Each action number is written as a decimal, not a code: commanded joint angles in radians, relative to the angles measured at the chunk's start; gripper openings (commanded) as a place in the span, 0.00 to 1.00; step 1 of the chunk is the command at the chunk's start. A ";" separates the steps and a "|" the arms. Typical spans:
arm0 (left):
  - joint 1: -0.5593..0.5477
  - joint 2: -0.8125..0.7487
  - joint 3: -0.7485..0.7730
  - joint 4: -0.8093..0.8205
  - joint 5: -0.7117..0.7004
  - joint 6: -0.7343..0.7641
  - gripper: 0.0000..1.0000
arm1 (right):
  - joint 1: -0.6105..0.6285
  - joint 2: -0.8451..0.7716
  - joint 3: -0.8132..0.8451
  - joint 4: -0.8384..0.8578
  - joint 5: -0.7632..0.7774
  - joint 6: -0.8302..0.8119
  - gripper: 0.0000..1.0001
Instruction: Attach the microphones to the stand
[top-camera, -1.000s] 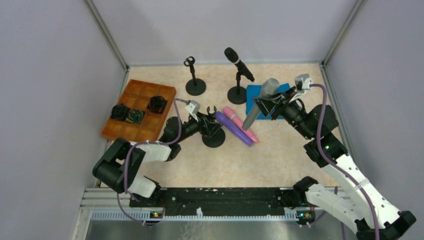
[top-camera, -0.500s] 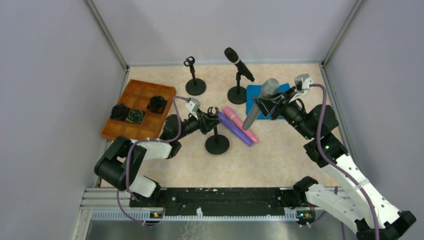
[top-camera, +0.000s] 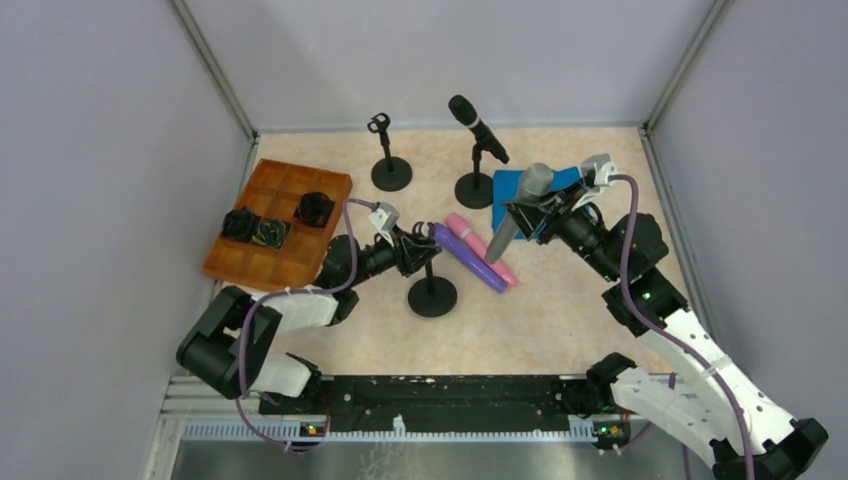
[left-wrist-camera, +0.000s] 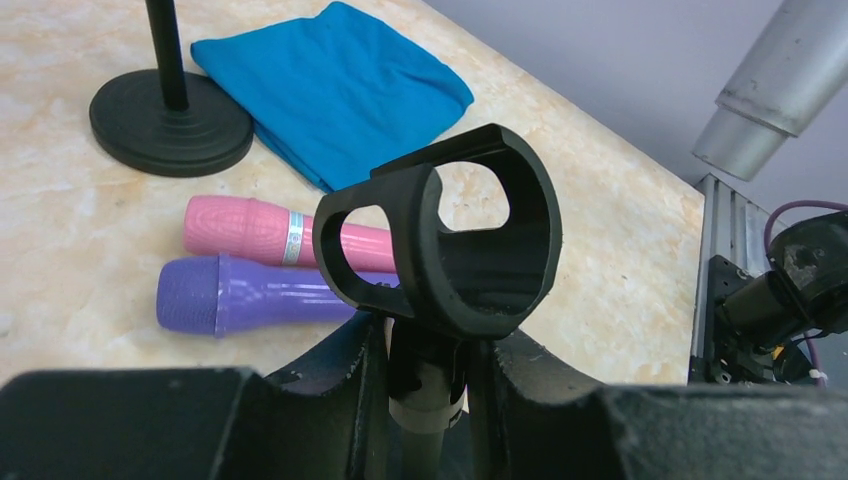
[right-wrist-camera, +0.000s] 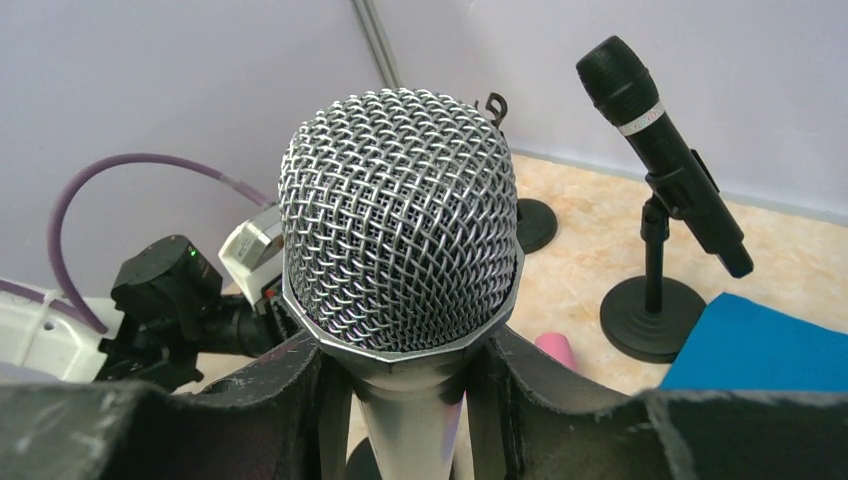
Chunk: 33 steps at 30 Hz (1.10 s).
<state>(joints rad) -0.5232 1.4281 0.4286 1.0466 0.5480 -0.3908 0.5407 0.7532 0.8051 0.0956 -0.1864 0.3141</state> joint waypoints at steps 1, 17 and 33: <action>-0.035 -0.149 -0.051 -0.044 -0.142 0.020 0.00 | -0.006 -0.007 0.000 0.105 -0.028 -0.019 0.00; -0.396 -0.137 -0.010 0.012 -1.086 0.349 0.00 | -0.005 0.021 -0.006 0.110 -0.048 -0.007 0.00; -0.462 0.044 -0.128 0.303 -1.196 0.331 0.70 | -0.006 0.007 -0.010 0.059 -0.034 -0.031 0.00</action>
<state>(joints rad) -0.9821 1.4948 0.3504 1.2560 -0.6147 0.0021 0.5407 0.7734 0.7906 0.1246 -0.2249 0.2981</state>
